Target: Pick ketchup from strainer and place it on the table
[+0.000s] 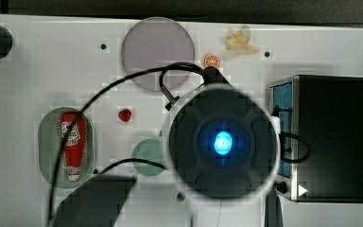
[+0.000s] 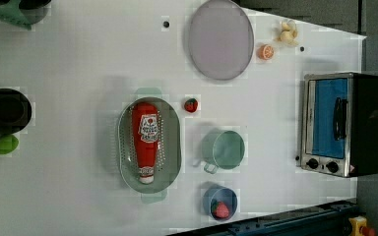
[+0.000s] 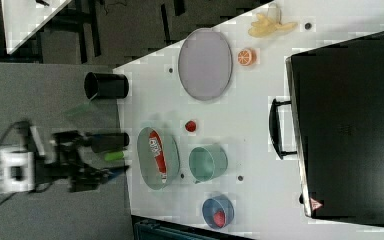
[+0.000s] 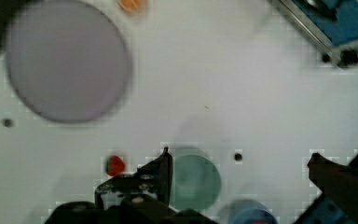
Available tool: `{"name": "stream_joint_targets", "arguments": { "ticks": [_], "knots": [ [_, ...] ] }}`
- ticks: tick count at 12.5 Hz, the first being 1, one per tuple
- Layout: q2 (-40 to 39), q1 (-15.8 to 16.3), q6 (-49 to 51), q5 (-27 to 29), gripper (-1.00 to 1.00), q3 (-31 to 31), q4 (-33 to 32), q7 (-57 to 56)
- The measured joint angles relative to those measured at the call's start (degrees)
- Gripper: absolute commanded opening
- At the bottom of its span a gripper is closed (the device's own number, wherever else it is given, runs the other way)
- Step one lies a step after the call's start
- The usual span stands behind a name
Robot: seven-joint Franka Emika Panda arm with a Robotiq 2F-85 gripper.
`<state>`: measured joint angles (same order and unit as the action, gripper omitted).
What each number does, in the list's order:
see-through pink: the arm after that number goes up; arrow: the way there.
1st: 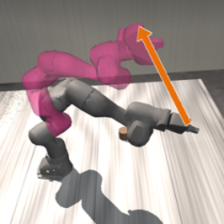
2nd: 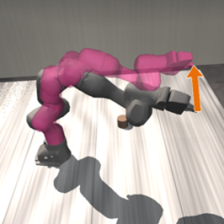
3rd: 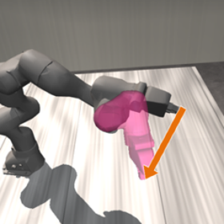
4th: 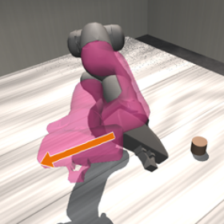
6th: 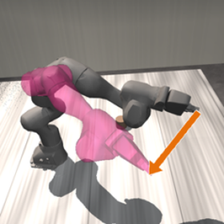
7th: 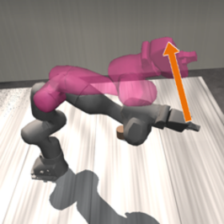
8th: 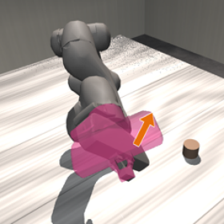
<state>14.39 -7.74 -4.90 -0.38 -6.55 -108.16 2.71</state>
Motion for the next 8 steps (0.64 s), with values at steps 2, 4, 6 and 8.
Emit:
{"name": "stream_joint_targets", "arguments": {
  "ticks": [2,4,6,8],
  "knots": [
    [-0.2,-0.3,-0.4,0.0,1.00,-3.7,1.6,1.2],
    [-2.3,-0.1,-0.6,0.9,1.00,-9.5,1.6,1.9],
    [-5.9,0.2,-0.7,1.1,1.00,-16.6,1.5,2.2],
    [-9.2,1.1,-1.4,0.8,1.00,-22.5,0.8,2.2]
  ]
}}
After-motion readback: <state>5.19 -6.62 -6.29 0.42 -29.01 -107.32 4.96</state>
